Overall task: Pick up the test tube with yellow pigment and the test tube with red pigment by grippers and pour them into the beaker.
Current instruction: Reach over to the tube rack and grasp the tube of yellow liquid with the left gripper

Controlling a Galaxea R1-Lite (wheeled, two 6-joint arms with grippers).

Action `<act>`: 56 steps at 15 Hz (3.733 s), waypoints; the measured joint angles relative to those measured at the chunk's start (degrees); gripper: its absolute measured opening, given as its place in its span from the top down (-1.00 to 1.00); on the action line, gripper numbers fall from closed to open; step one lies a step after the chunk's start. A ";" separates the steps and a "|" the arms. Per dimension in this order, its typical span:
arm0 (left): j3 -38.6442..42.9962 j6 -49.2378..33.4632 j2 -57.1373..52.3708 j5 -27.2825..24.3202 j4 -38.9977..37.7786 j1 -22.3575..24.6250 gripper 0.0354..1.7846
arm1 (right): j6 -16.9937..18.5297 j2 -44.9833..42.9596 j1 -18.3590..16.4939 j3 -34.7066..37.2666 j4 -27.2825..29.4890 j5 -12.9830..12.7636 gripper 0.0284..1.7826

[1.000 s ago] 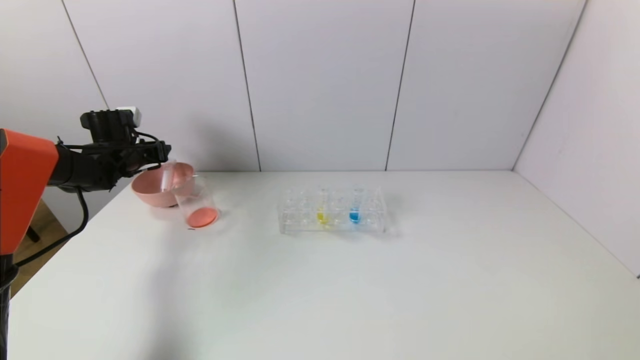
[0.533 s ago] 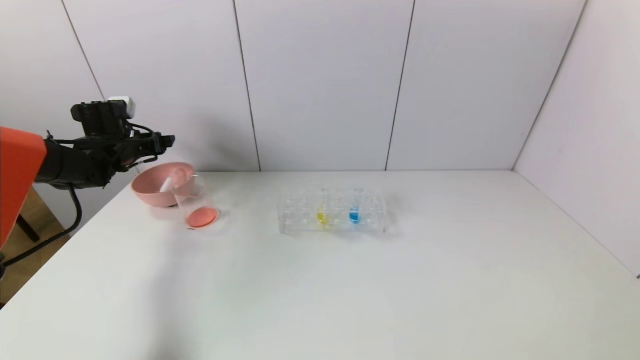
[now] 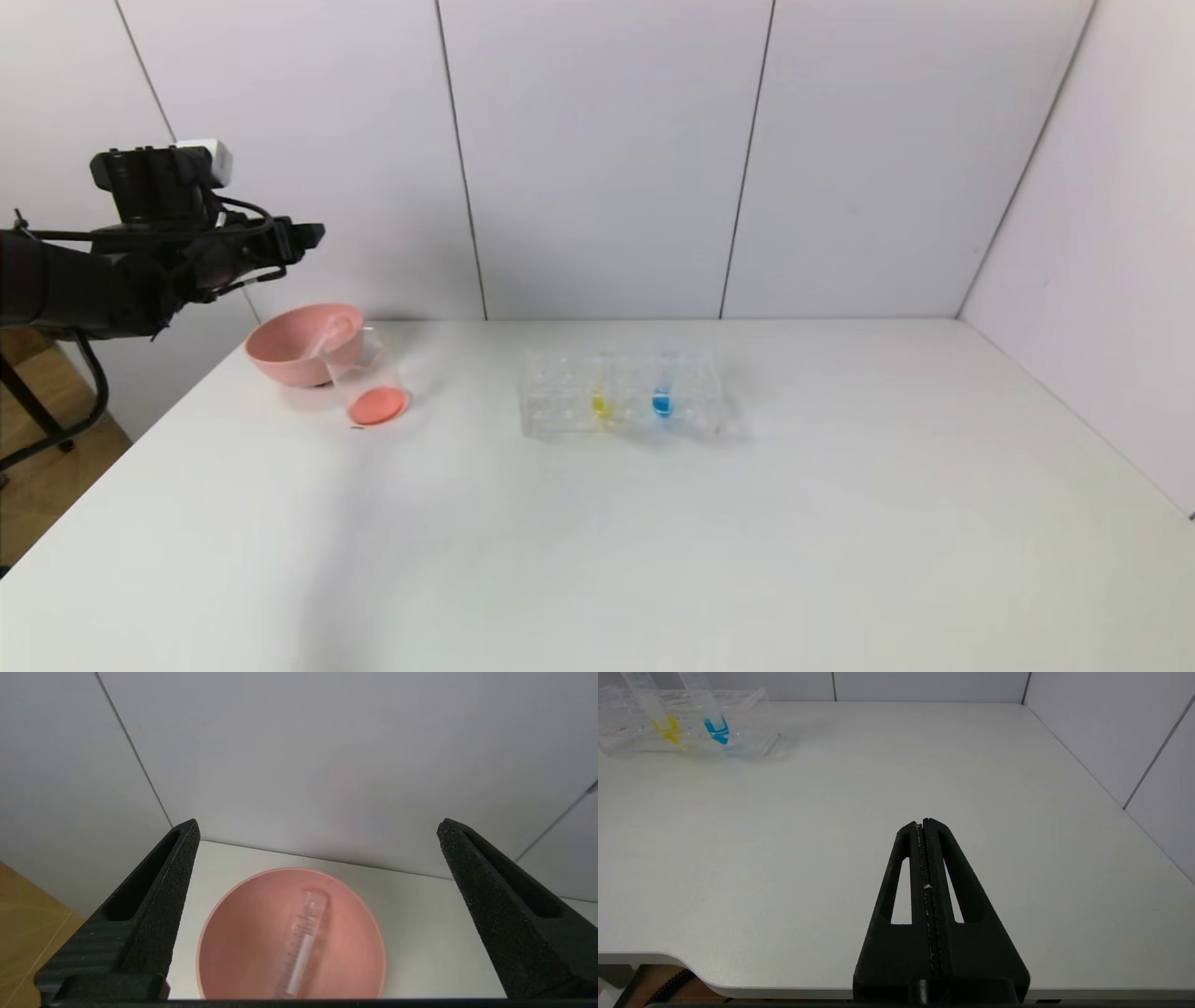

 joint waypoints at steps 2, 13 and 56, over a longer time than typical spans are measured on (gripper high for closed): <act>3.72 0.24 -4.19 0.02 0.00 -1.18 -0.99 | 0.02 0.00 0.00 0.00 -0.02 0.00 0.91; 25.91 0.55 -25.72 1.08 -0.38 -14.57 -0.99 | 0.00 0.00 0.00 0.00 0.00 0.00 0.91; 27.15 2.16 12.86 13.95 -46.32 -43.62 -0.99 | 0.02 0.00 0.00 0.00 0.00 0.00 0.91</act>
